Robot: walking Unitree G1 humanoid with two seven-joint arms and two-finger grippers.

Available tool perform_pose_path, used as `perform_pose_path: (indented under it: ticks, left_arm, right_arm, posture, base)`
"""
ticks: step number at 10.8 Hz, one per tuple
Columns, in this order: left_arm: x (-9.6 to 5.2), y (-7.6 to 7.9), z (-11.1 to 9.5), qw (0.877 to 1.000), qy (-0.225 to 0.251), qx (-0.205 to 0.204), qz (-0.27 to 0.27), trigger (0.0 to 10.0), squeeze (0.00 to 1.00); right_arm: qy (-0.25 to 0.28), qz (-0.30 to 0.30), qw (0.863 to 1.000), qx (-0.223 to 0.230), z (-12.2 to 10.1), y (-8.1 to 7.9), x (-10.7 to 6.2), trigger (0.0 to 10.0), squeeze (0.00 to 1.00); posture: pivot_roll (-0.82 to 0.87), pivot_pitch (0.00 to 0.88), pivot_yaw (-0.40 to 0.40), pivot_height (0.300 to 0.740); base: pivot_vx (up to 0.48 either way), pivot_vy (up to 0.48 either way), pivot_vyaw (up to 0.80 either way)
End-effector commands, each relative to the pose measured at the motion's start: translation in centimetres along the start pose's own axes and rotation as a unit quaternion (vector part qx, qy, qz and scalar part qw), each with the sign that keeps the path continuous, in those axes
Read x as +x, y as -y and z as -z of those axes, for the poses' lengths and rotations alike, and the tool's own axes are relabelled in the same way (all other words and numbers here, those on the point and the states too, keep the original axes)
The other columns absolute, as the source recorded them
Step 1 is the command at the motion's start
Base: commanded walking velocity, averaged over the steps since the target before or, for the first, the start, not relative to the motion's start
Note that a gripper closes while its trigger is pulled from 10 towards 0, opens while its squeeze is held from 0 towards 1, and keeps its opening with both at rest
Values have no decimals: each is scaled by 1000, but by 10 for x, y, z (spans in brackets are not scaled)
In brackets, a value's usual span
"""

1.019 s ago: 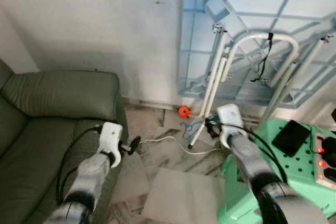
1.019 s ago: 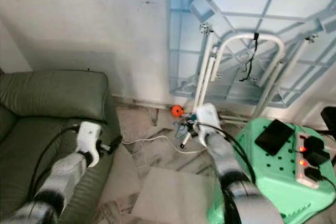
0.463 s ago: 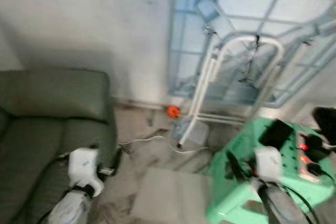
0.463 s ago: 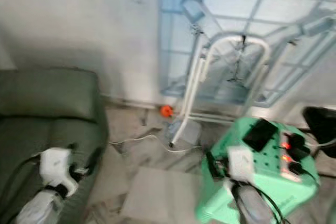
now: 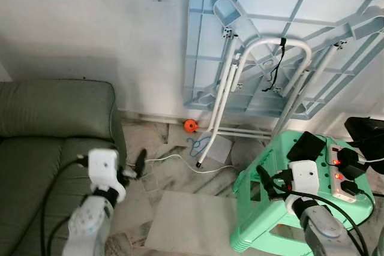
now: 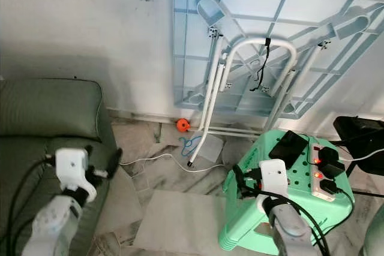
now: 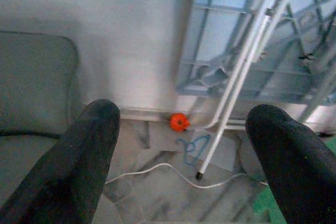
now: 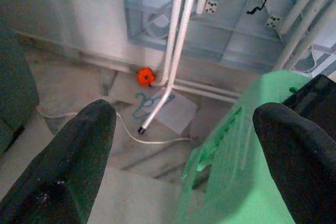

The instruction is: Move the pillow to the sofa

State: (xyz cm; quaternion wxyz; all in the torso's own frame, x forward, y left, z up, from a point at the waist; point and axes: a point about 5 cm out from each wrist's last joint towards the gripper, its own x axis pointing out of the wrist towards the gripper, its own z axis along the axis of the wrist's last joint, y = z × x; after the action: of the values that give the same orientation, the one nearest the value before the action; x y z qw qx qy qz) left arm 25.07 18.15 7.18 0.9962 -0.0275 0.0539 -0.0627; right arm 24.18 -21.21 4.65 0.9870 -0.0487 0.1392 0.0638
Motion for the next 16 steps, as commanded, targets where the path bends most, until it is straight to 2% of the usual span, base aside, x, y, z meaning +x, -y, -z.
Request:
perform_pose_path:
  ticks: [1, 3, 4, 6, 8, 11, 13, 14, 15, 16]
  left_arm:
    - [1, -4, -4, 1000, 3, -4, -14, 10000, 0]
    - [5, -5, -8, 1000, 5, -10, -17, 10000, 0]
    - [7, -2, -9, 1000, 2, -29, -5, 10000, 0]
    - [9, -6, -13, 1000, 12, -13, -19, 10000, 0]
    - [12, -9, -17, 999, 17, -33, -21, 10000, 0]
    - [13, -18, -21, 998, 31, 20, -53, 10000, 0]
    - [12, -23, -19, 997, 12, -7, -77, 10000, 0]
    - [12, -23, -20, 997, 17, 17, -77, 10000, 0]
    - [13, -23, -19, 997, 16, 9, -75, 10000, 0]
    - [16, -27, -23, 994, 22, 33, -105, 10000, 0]
  right_arm:
    - [2, -1, 1000, -9, -4, 2, 0, 10000, 0]
    - [11, -13, 1000, -17, -9, -5, 3, 10000, 0]
    - [17, -25, 999, -21, -12, -9, 4, 10000, 0]
    - [27, -25, 999, -24, -21, -12, 7, 10000, 0]
    - [30, -24, 999, -25, -25, -14, 7, 10000, 0]
    - [32, -23, 999, -29, -30, -16, 6, 10000, 0]
    - [32, -24, 999, -29, -32, -17, 5, 10000, 0]
    - [31, -25, 999, -31, -33, -17, 5, 10000, 0]
    - [31, -25, 999, -31, -34, -18, 5, 10000, 0]
    - [32, -26, 999, -33, -35, -18, 5, 10000, 0]
  posture:
    - [-118, 0, -34, 740]
    - [-115, 0, -30, 740]
    - [-115, 0, -27, 740]
    - [-115, 0, -22, 740]
    - [-116, 0, -19, 740]
    - [-119, 0, -19, 740]
    - [-117, 0, -19, 740]
    - [-118, 0, -19, 740]
    - [-118, 0, -19, 740]
    - [-118, 0, -22, 740]
  base:
    - [0, 0, 800]
    - [0, 0, 800]
    - [0, 0, 800]
    - [0, 0, 800]
    - [0, 0, 800]
    - [0, 0, 800]
    - [0, 0, 800]
    - [0, 0, 800]
    - [0, 0, 800]
    - [0, 0, 800]
